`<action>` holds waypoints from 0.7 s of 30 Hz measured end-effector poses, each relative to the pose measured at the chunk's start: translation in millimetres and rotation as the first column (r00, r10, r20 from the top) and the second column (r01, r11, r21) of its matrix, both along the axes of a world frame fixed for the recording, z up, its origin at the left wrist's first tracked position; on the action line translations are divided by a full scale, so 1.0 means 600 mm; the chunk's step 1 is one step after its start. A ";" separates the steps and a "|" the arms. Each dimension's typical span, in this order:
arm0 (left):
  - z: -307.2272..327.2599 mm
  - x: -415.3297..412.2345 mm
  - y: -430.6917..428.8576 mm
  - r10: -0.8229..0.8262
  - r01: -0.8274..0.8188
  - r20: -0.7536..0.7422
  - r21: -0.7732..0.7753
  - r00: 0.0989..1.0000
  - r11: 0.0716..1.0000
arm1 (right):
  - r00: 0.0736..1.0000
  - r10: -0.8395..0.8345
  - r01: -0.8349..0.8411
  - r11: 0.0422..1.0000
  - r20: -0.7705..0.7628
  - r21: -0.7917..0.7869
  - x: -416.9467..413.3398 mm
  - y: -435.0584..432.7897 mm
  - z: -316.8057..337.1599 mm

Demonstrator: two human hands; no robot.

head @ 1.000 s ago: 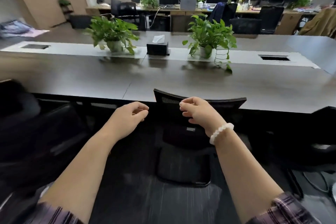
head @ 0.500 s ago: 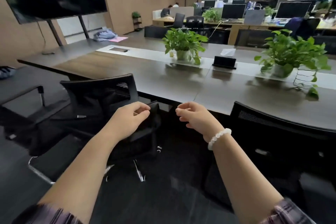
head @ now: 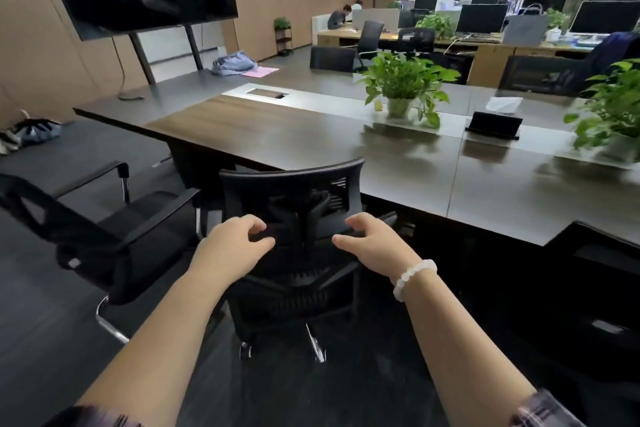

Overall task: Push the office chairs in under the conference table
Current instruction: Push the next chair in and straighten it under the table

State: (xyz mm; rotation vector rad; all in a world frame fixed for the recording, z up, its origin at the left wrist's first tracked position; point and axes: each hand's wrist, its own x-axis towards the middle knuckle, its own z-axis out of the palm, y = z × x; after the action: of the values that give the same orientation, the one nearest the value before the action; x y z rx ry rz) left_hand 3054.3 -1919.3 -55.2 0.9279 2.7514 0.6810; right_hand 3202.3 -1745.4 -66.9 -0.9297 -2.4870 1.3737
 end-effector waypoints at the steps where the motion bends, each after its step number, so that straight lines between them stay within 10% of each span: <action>1: -0.016 -0.017 0.000 0.024 -0.024 -0.004 -0.111 1.000 0.994 | 0.999 0.012 -0.014 0.999 0.049 0.039 -0.016 0.001 -0.006; 9: -0.045 -0.120 0.024 0.200 -0.197 0.010 -0.109 0.980 0.974 | 0.907 -0.124 0.318 0.830 -0.403 0.459 -0.118 0.025 0.059; 15: 0.003 -0.171 0.070 -0.045 0.050 -0.289 0.010 0.956 0.999 | 0.992 0.046 -0.105 0.820 0.118 0.563 -0.193 0.071 0.089; 21: 0.020 -0.212 0.103 -0.226 0.192 -0.507 -0.119 0.832 0.974 | 0.958 0.092 -0.253 0.719 0.273 0.647 -0.210 0.085 0.063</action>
State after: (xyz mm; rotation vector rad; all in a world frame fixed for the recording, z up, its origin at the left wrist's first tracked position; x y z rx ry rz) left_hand 2927.2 -1857.2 -43.0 1.5704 3.0137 0.3337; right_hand 3076.5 -1694.4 -29.3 -0.7044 -2.9508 0.2843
